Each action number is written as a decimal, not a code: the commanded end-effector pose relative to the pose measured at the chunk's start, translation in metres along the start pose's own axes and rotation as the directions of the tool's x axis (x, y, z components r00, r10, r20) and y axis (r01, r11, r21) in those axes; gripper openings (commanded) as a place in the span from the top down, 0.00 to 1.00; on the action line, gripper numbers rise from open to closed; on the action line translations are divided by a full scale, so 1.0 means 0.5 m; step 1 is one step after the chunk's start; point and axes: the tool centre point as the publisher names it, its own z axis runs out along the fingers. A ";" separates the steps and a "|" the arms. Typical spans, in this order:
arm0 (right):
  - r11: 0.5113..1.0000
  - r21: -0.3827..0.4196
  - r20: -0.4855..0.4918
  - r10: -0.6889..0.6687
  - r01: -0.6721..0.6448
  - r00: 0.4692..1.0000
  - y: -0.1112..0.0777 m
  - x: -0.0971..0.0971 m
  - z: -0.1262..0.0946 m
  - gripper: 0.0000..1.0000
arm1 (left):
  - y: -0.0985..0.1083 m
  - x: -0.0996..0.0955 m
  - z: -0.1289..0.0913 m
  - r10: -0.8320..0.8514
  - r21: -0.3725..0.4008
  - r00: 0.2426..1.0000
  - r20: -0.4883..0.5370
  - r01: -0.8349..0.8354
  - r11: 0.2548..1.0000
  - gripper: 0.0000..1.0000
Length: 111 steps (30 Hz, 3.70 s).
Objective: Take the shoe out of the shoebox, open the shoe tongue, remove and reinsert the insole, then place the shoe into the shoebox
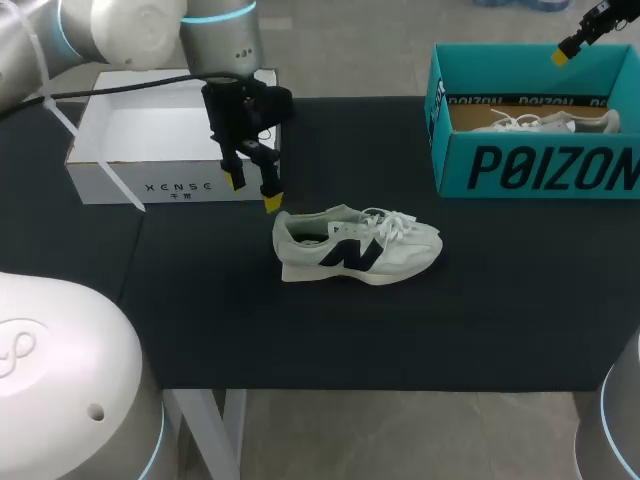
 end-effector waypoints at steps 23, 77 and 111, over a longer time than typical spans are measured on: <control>1.000 0.001 0.000 0.000 0.000 1.000 0.000 -0.001 0.000 0.00 | 0.096 0.017 -0.071 0.500 0.592 0.866 -0.010 -0.398 0.701 0.00; 1.000 0.001 0.000 0.000 0.000 1.000 0.000 -0.001 0.000 0.00 | 0.065 -0.009 0.007 0.562 0.537 0.798 0.218 -0.579 0.613 0.00; 1.000 0.001 0.000 0.000 0.000 1.000 0.000 -0.001 0.000 0.00 | 0.065 -0.009 0.007 0.562 0.537 0.798 0.218 -0.579 0.613 0.00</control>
